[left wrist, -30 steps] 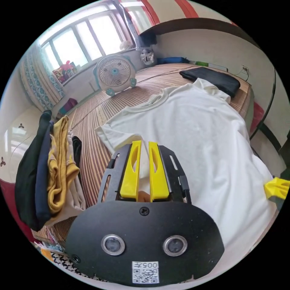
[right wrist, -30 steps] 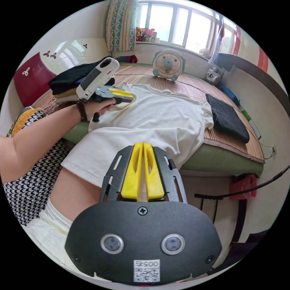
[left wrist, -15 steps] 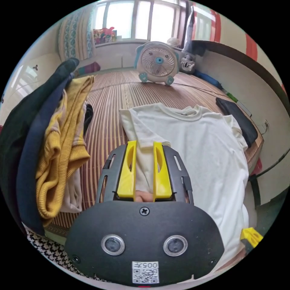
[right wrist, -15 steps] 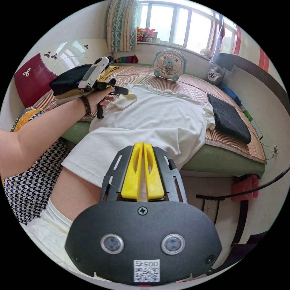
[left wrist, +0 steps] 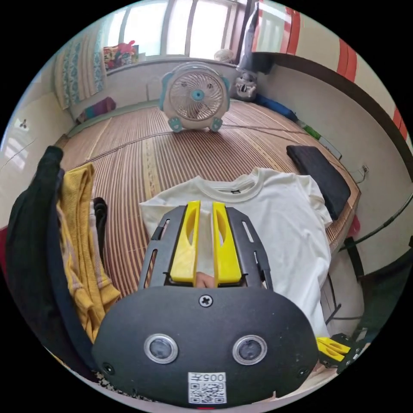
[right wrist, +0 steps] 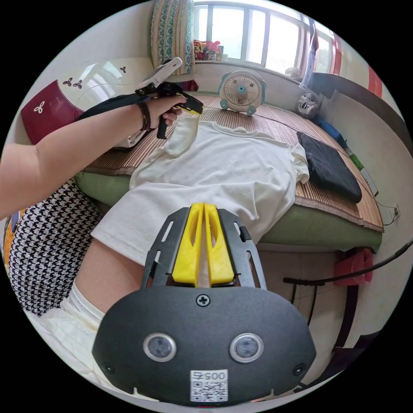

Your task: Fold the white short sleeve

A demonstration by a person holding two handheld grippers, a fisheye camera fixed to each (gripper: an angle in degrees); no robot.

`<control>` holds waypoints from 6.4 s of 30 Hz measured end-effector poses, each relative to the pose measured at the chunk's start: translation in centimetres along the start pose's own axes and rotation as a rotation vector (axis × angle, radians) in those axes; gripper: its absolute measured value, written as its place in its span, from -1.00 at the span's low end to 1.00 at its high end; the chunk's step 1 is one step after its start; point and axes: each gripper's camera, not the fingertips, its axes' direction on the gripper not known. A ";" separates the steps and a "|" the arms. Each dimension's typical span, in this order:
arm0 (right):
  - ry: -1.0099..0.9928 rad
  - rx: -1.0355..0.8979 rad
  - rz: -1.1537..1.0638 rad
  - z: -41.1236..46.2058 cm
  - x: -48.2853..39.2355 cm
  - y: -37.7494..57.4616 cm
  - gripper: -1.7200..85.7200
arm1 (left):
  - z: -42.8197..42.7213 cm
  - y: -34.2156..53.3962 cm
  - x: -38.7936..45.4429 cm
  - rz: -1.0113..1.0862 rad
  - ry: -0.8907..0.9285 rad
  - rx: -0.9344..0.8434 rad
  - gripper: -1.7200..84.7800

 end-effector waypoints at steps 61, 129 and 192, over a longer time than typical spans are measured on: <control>-0.194 -0.096 -0.037 4.8 4.7 -3.9 -1.00 | -0.9 6.5 6.4 -0.370 -0.064 0.211 -0.80; -0.074 -0.338 0.052 27.8 26.0 -33.1 -0.87 | -0.6 7.8 3.2 -0.251 -0.028 0.104 -0.81; -0.240 -0.184 0.072 -2.7 20.3 5.0 -0.85 | -24.3 27.5 17.7 0.574 0.160 -0.160 -0.74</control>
